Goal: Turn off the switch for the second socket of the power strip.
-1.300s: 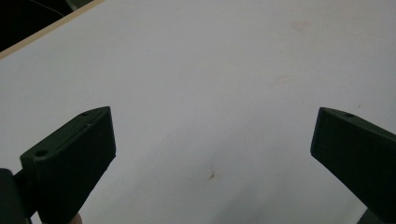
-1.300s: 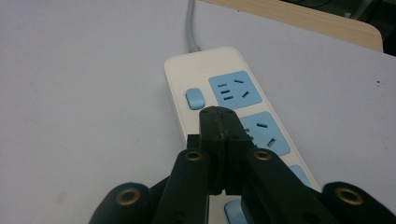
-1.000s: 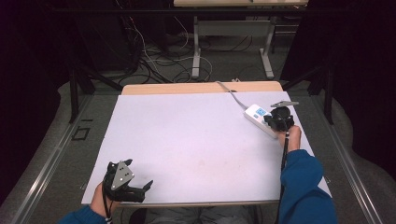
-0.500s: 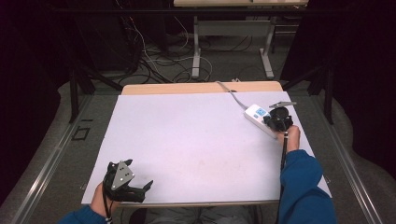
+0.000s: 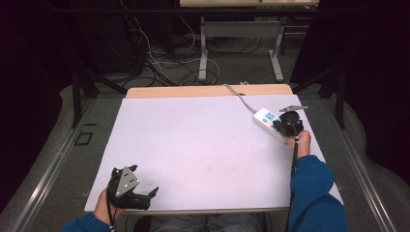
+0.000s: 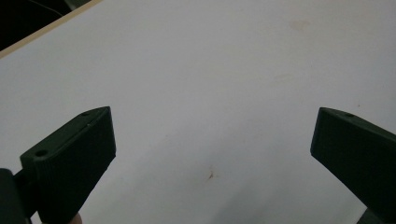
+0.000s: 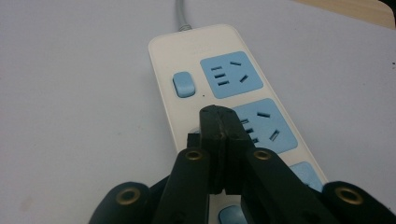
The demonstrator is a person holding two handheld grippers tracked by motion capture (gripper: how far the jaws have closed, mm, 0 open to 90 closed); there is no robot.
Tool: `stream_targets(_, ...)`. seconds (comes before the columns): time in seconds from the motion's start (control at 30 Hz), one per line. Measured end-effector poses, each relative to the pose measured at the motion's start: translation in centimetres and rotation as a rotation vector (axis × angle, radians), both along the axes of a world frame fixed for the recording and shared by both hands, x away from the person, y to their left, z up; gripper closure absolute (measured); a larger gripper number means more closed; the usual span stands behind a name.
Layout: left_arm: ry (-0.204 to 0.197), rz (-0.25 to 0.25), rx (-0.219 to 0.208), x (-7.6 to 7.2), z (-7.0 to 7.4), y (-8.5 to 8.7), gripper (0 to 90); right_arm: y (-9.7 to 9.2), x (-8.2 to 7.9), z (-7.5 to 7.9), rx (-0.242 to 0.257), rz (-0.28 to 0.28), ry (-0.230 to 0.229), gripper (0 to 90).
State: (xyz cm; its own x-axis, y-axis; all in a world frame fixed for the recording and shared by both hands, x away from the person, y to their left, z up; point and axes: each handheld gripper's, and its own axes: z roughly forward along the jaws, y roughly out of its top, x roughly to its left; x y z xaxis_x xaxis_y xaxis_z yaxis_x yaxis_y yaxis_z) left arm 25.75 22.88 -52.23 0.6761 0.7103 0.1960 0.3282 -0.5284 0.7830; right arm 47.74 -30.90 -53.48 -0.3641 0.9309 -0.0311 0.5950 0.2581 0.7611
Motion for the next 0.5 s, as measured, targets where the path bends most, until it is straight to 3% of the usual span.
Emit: stream_targets(0.5, -0.003, 0.002, 0.001, -0.01, -0.02, -0.05, 0.0, 0.00, -0.04, -0.01, 0.002, -0.006, 0.001, 90.0)
